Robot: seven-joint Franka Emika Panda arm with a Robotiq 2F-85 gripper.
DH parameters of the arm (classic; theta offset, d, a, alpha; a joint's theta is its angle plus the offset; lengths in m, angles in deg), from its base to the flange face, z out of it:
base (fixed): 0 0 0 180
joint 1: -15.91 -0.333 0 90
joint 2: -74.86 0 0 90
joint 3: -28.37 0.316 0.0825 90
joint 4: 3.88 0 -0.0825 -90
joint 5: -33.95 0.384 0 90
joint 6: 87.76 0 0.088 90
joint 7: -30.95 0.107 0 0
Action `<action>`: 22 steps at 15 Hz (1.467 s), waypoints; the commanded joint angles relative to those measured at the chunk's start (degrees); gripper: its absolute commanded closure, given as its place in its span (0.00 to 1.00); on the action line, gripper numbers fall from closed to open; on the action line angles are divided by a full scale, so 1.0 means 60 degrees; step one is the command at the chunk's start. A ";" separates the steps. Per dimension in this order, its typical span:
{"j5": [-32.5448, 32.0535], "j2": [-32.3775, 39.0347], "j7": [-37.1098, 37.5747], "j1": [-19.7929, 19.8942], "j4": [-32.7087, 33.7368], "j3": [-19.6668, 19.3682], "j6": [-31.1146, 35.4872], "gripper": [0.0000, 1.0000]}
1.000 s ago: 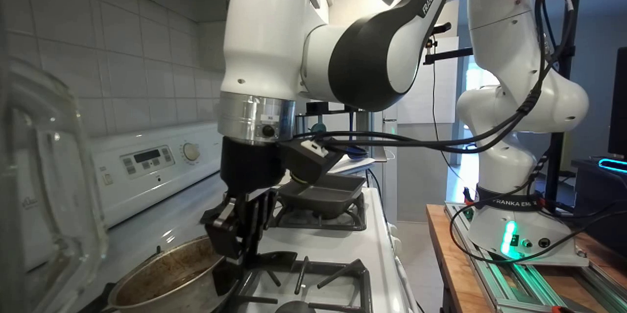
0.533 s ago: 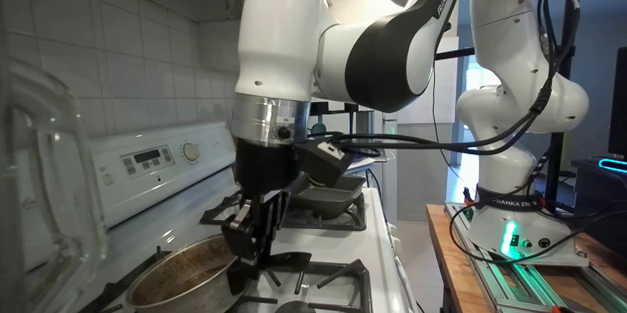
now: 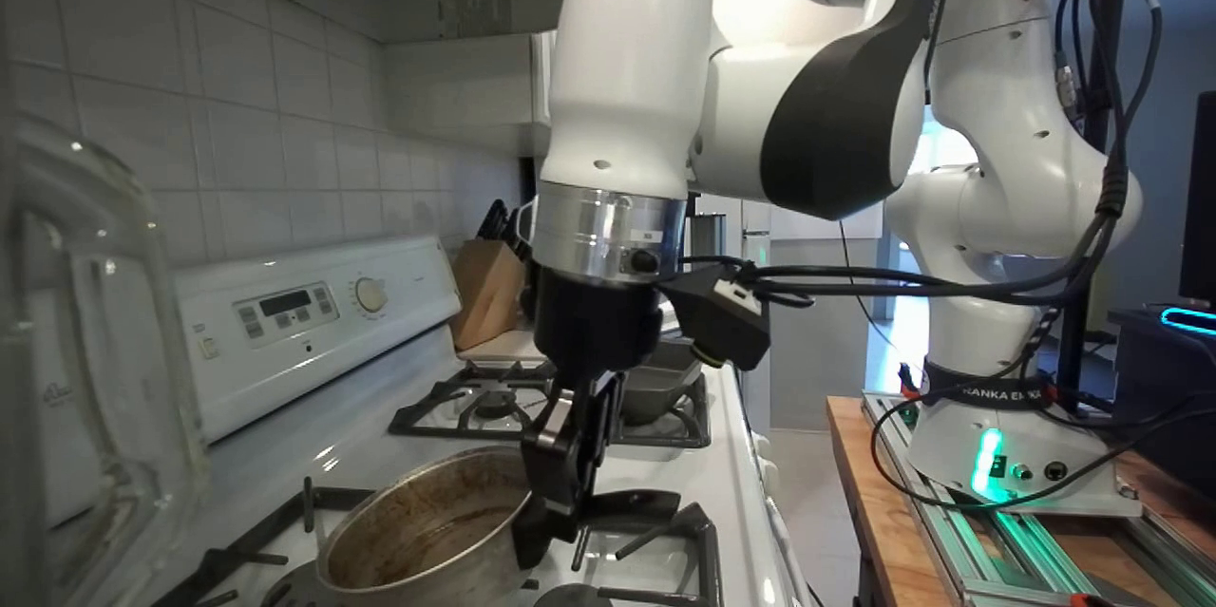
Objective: Move the pot to the bottom left stove stop
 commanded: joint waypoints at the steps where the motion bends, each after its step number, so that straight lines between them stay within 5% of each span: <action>1: -0.0420 -0.0795 0.0519 0.0183 -0.1154 0.0261 0.0634 0.94; 9: 0.0342 -0.0980 -0.0001 0.0609 -0.2670 0.0796 0.2245 0.94; 10: -0.0029 -0.0627 0.0180 0.0580 -0.2160 0.0772 0.1825 0.76; 20: 0.0027 -0.0699 0.0169 0.0676 -0.2397 0.0832 0.2088 0.76; 21: 0.0027 -0.0699 0.0169 0.0677 -0.2397 0.0834 0.2088 0.94; 22: 0.0197 -0.0672 0.0044 0.0681 -0.2365 0.0891 0.2046 0.94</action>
